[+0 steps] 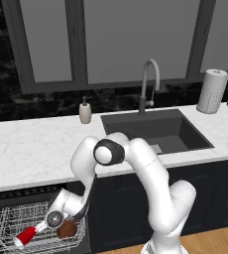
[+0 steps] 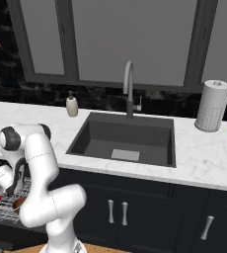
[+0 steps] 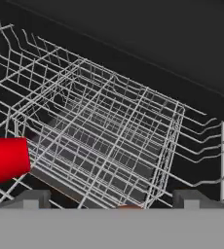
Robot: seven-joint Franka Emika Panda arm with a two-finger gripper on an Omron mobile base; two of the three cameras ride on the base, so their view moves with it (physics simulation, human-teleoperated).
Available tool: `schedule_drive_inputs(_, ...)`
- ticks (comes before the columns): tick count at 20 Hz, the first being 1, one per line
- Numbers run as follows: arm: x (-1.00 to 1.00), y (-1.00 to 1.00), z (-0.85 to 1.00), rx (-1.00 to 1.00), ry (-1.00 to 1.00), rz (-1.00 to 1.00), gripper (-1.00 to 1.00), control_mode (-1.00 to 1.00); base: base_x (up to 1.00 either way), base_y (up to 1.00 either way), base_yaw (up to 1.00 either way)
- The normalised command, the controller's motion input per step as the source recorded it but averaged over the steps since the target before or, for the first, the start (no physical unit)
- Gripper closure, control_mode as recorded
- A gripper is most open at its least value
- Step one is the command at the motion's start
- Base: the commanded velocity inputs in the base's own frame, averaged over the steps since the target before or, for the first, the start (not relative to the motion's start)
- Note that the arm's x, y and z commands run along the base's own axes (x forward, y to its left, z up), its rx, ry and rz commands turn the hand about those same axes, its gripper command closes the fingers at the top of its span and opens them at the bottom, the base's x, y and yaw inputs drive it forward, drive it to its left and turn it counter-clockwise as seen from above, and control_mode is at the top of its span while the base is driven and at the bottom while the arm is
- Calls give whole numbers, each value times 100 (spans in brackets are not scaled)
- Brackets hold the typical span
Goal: Pick up the cup and bowl from the counter, place them in the dishwasher, and close the dishwasher door.
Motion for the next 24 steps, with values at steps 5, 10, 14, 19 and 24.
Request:
schedule_drive_inputs(5,-26,0,100,0,24,0,-100,-100,0,0,0)
schedule_drive_inputs(10,-1,16,100,-2,54,0,-100,-100,0,0,0)
schedule_drive_inputs(14,0,66,65,-23,46,-7,-100,-100,0,0,0)
schedule_drive_inputs(19,-9,56,32,-16,5,-7,-100,-100,0,0,0)
schedule_drive_inputs(24,0,12,44,0,0,1,-100,-100,0,0,0)
